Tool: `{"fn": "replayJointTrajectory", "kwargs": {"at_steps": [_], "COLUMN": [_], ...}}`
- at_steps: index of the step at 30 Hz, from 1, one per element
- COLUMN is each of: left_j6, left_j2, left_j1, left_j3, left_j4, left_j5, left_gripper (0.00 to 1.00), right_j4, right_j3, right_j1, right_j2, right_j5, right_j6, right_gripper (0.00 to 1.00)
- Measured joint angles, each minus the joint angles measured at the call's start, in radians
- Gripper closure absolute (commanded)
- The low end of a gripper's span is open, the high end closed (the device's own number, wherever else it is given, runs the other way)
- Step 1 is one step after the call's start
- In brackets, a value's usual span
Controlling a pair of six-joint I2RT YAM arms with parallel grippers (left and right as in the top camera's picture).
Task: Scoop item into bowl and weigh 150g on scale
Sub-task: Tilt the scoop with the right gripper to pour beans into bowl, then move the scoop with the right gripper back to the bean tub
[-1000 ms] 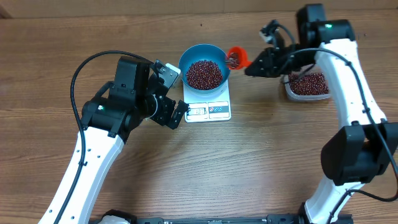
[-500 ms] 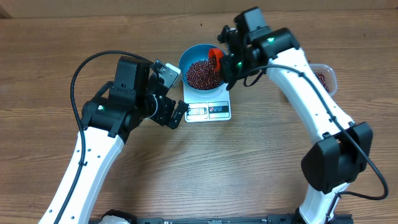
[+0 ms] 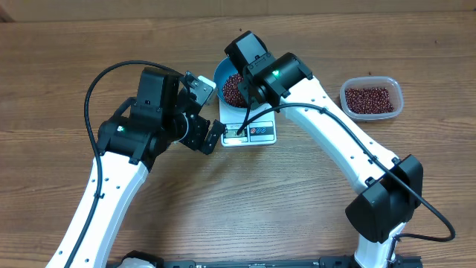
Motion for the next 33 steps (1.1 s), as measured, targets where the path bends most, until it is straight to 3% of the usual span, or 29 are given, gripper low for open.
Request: {"fn": "replayJointTrajectory", "kwargs": {"at_steps": [8,13,21,26,33], "left_j6": [0.000,0.000,0.000,0.000,0.000], "left_j2": [0.000,0.000,0.000,0.000,0.000], "left_j1": [0.000,0.000,0.000,0.000,0.000], "left_j3": [0.000,0.000,0.000,0.000,0.000], "left_j4": [0.000,0.000,0.000,0.000,0.000], "left_j5": [0.000,0.000,0.000,0.000,0.000], "left_gripper": [0.00,0.01,0.00,0.00,0.00], "right_j4": [0.001,-0.012,-0.171,-0.272,-0.243], "right_j3": [0.000,0.000,0.008,0.016,-0.116], "right_j1": [-0.022,-0.109,-0.430,-0.605,-0.776], "right_j2": [0.000,-0.018,-0.229,-0.241,-0.240], "right_j5": [-0.038,-0.149,-0.304,-0.349,-0.470], "right_j6": [0.000,-0.003,-0.027,-0.083,-0.201], "right_gripper": [0.96,0.96,0.96,0.96,0.96]}}
